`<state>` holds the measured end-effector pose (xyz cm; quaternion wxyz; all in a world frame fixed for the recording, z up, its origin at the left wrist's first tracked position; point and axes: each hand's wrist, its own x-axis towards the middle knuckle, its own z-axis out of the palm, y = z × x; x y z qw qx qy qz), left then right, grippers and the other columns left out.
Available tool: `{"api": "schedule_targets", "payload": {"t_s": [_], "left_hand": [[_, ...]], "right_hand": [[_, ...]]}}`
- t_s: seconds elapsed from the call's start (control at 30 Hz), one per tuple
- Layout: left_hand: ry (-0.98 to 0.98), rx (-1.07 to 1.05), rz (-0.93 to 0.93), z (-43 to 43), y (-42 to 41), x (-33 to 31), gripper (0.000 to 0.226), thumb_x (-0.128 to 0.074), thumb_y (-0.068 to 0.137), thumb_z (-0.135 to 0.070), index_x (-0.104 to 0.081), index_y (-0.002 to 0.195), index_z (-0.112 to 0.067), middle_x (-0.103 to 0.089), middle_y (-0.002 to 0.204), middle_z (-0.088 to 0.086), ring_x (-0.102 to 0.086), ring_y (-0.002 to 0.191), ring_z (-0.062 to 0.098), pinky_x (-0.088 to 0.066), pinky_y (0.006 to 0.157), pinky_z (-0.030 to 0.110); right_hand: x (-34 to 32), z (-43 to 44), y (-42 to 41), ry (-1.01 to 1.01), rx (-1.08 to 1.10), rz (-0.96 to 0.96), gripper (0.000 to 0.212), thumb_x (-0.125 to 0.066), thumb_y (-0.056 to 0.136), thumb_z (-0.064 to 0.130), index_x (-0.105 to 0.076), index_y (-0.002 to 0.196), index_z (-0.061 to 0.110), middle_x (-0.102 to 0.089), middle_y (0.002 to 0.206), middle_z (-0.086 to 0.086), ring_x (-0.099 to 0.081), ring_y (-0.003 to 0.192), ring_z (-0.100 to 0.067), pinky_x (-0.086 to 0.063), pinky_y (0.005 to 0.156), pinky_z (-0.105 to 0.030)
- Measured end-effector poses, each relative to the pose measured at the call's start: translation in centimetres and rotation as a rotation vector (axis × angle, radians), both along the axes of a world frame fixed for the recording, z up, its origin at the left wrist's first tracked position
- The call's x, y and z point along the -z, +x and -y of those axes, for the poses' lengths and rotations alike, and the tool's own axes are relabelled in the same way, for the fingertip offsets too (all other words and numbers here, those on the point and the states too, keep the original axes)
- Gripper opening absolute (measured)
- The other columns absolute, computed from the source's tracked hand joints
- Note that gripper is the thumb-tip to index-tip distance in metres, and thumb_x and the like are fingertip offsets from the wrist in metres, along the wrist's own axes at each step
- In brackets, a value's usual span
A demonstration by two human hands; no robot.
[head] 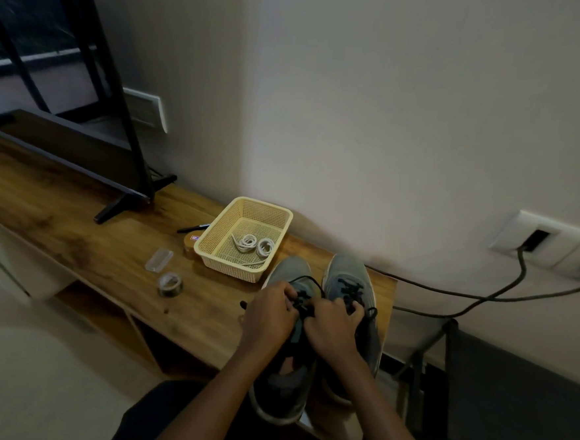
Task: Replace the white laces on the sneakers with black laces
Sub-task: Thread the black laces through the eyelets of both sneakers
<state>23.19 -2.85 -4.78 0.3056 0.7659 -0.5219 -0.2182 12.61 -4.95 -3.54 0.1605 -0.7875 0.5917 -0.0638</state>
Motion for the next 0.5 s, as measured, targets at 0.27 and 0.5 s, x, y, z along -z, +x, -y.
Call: {"api": "schedule_targets", "payload": {"t_s": [0.27, 0.5], "left_hand": [[0.010, 0.095, 0.085, 0.6, 0.8, -0.2, 0.025, -0.065, 0.081, -0.008, -0.065, 0.103, -0.020, -0.068, 0.090, 0.000, -0.063, 0.087, 0.016, -0.046, 0.068, 0.026], [-0.022, 0.145, 0.093, 0.6, 1.1, 0.3, 0.021, -0.062, 0.079, -0.004, -0.063, 0.095, -0.019, -0.065, 0.083, 0.001, -0.062, 0.081, 0.018, -0.043, 0.062, 0.028]], "right_hand": [[-0.2, 0.0, 0.3, 0.046, 0.044, -0.003, 0.014, -0.040, 0.090, 0.010, -0.052, 0.086, 0.016, -0.050, 0.089, -0.001, -0.043, 0.116, -0.025, -0.008, 0.113, -0.047], [-0.1, 0.4, 0.5, 0.080, 0.064, 0.038, 0.013, -0.039, 0.088, 0.008, -0.047, 0.082, 0.016, -0.045, 0.085, 0.002, -0.041, 0.116, -0.025, -0.008, 0.112, -0.046]]}}
